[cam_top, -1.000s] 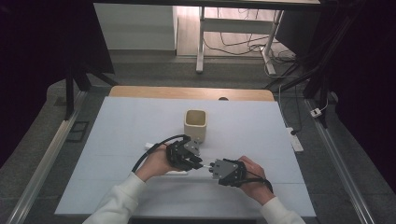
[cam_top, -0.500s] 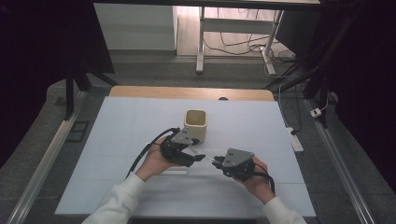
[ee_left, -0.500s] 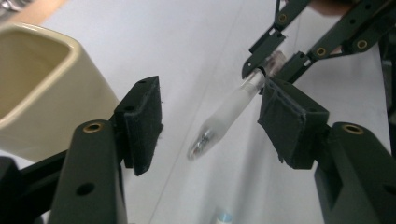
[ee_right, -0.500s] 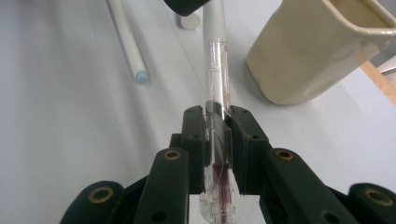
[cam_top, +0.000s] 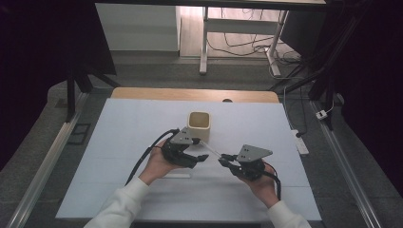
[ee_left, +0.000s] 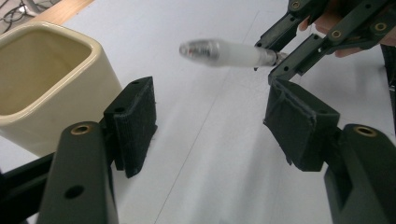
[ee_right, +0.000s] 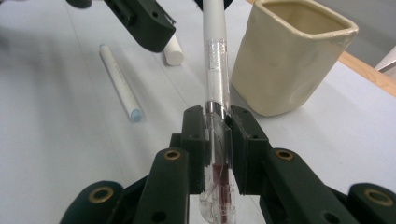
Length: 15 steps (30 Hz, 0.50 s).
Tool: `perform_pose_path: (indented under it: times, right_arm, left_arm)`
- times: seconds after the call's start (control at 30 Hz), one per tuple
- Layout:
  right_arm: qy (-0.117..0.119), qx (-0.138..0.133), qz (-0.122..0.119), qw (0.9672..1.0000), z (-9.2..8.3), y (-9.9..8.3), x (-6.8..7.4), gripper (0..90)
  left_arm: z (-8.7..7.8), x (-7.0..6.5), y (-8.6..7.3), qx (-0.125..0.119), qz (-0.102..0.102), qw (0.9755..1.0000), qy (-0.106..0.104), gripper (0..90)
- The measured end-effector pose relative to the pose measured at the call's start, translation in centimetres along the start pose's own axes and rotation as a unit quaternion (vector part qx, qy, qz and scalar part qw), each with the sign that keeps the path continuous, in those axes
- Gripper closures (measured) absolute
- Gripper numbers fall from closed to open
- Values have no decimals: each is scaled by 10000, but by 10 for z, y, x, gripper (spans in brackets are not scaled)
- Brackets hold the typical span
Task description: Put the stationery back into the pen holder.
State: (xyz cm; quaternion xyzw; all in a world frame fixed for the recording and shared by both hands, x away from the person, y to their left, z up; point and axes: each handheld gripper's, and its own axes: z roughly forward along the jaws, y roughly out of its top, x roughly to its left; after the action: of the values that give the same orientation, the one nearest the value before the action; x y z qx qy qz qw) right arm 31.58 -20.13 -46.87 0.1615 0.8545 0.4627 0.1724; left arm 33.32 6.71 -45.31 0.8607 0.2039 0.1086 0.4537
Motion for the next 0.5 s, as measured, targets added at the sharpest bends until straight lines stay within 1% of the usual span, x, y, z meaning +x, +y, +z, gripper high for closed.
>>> perform_pose_path:
  times: [0.13,0.17,0.33,0.5]
  right_arm:
    - [14,-31,49,10000,0,-1,-1,765]
    - [5,-24,55,10000,0,-1,-1,764]
    - [123,-146,184,9996,2,0,1,765]
    - [132,-180,160,9996,4,0,3,764]
  left_arm:
    - [2,-1,-1,-23,-18,10000,-15,336]
    - [3,-1,-1,-47,-29,10000,-19,336]
    - [5,-2,0,-214,-140,9997,-59,332]
    - [5,-4,1,-295,-142,9995,-16,335]
